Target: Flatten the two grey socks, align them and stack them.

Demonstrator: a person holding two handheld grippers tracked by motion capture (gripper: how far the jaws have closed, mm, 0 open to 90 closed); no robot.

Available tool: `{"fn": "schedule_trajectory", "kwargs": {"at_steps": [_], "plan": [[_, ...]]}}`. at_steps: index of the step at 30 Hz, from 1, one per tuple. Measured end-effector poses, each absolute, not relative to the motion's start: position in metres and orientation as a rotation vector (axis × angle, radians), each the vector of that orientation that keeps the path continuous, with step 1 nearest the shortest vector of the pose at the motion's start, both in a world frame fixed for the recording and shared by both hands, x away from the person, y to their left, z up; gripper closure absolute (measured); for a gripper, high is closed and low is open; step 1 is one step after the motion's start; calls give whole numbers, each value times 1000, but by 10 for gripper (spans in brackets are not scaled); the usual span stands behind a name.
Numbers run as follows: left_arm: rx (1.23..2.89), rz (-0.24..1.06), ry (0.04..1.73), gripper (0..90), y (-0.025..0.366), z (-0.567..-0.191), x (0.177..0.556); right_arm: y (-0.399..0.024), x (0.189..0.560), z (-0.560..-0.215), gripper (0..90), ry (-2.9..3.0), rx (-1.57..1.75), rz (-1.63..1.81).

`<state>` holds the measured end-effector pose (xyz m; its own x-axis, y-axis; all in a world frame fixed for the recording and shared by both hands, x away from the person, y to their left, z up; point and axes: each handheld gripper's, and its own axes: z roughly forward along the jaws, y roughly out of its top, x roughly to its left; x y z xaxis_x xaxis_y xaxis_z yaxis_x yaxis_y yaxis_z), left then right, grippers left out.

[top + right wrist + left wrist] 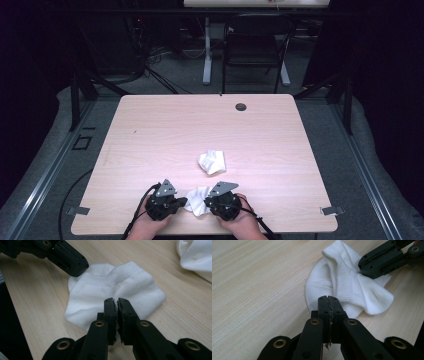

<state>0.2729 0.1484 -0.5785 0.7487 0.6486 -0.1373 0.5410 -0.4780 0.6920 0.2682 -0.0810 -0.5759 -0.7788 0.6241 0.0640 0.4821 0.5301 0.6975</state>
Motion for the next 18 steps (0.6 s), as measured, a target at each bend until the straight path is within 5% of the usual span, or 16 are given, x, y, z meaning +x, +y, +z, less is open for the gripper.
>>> {"fn": "schedule_trajectory", "kwargs": {"at_steps": [18], "plan": [[2144, 207, 905, 863, 154, -577, 287, -45, 259, -561, 721, 2535, 935, 1124]]}}
